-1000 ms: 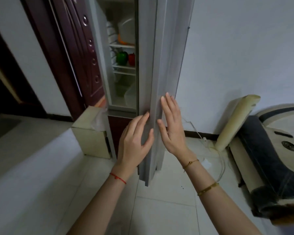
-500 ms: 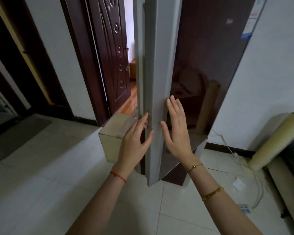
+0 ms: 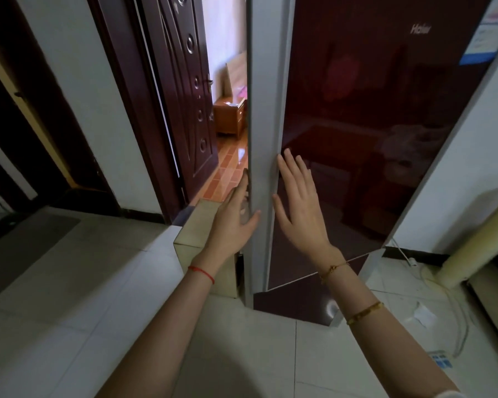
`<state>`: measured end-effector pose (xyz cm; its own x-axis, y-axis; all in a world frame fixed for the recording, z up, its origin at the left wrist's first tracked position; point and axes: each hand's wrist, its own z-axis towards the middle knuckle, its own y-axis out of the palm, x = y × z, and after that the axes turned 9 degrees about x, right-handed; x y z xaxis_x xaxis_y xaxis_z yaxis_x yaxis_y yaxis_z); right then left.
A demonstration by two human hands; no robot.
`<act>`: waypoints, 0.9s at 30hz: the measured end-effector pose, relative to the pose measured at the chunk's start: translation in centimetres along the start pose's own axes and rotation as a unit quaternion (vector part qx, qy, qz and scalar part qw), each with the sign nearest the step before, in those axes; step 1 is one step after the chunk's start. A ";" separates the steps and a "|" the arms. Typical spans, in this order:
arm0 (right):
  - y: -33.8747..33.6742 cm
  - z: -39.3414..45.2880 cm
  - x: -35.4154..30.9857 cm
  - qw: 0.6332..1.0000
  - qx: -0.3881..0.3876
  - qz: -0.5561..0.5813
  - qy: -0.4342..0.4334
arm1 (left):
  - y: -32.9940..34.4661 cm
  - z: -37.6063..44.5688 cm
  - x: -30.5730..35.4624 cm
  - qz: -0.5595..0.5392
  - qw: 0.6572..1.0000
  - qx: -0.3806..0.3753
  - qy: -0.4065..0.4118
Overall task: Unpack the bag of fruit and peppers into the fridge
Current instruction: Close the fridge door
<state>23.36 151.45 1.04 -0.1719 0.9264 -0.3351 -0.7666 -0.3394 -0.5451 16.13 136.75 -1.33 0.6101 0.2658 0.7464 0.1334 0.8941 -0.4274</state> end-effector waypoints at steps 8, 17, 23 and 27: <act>6.1 5.3 2.5 1.000 -0.010 -0.021 0.002 | 0.3 7.2 -5.4 -0.070 0.996 -0.038 -0.040; 12.4 10.8 6.5 0.999 -0.011 -0.046 0.017 | 1.9 16.6 -10.8 -0.068 0.996 -0.045 -0.042; 15.3 13.3 8.2 0.997 -0.003 -0.064 0.041 | 3.2 20.6 -13.1 -0.069 0.995 -0.057 -0.045; 16.5 14.5 9.1 0.995 -0.002 -0.084 0.051 | 3.7 22.5 -14.4 -0.068 0.994 -0.079 -0.037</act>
<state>0.17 156.61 0.16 0.0218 0.9488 -0.3152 -0.7764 -0.1825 -0.6032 -9.73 144.38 -2.14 0.5201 0.1780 0.8353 0.3340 0.8578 -0.3907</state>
